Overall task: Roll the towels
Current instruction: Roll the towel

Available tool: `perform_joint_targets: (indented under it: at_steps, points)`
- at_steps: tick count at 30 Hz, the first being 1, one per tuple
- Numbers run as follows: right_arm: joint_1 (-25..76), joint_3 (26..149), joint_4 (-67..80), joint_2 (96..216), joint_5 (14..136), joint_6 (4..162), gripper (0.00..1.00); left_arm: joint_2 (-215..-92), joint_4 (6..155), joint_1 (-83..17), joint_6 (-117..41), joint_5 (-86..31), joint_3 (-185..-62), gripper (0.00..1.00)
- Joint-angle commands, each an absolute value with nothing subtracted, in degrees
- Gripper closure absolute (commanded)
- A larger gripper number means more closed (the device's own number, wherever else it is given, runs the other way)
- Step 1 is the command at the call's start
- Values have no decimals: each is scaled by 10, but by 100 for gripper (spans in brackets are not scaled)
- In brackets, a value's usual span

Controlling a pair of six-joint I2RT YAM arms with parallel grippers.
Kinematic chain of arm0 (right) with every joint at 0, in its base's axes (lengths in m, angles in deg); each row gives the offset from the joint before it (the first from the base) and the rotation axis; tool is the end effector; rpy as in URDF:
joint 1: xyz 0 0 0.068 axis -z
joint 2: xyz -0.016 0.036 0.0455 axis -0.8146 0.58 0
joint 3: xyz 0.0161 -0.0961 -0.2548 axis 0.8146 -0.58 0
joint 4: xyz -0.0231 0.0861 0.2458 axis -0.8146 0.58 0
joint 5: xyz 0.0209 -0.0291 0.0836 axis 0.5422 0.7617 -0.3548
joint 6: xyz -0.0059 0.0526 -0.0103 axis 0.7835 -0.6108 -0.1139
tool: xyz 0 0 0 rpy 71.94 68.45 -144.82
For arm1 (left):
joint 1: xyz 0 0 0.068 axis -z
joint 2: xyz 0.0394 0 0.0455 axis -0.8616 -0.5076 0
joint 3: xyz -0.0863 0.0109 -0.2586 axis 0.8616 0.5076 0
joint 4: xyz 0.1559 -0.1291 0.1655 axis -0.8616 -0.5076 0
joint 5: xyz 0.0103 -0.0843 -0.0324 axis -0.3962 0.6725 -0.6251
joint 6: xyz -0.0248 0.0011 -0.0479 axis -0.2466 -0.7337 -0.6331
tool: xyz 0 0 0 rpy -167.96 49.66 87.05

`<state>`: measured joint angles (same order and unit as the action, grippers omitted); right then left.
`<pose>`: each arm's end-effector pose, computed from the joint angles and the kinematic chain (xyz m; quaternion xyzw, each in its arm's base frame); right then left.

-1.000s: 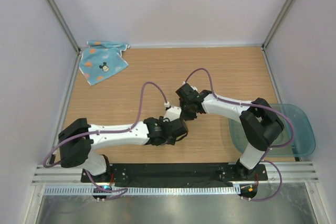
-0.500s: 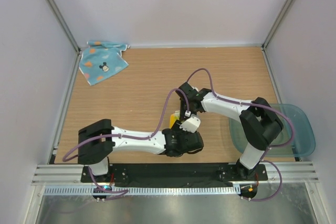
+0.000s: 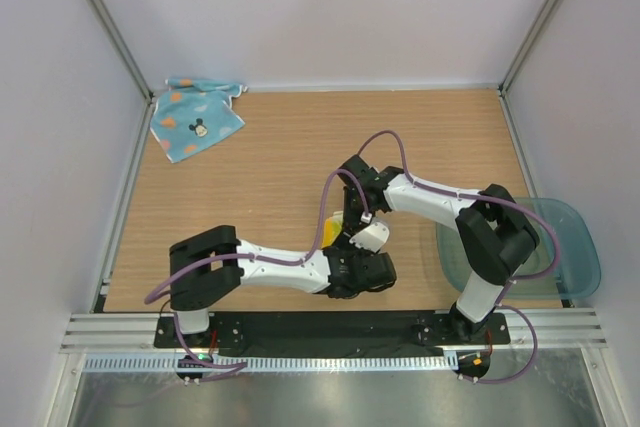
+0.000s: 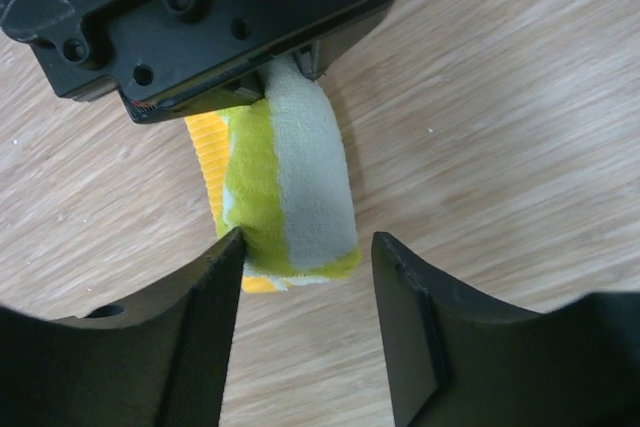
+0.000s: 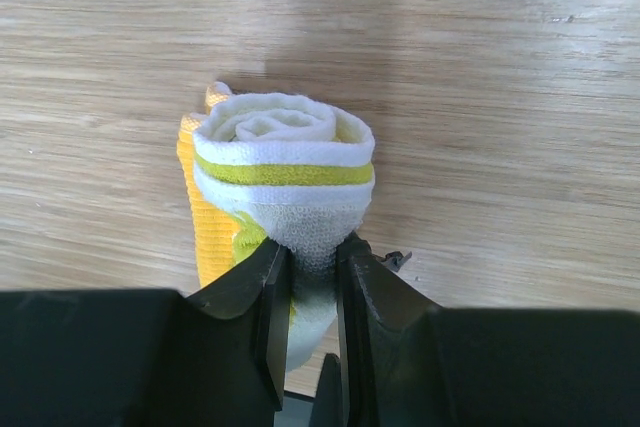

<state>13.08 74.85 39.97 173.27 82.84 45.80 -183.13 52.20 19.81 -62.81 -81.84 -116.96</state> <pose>0.2491 0.2202 0.1800 0.0203 0.9833 0.1235 0.1320 0.0914 -0.3458 0.1719 0.2486 0.8680 0.0353 0.4284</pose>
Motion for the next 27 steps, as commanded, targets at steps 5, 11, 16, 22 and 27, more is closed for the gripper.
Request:
perform_joint_targets:
  at_steps: [5,11,16,22,27]
  points:
    - [122,766,417,1737,784,462,89,-1831,581,150,-604,-791,-1119,82]
    - [131,761,413,1733,790,455,85,-1813,573,141,-605,-753,-1114,100]
    - [160,747,417,1713,817,452,58,-1750,588,103,-643,-684,-1047,100]
    - [204,750,418,1711,825,467,37,-1682,690,27,-649,-520,-947,100]
    - [261,786,441,1710,853,491,29,-1672,697,3,-649,-480,-931,100]
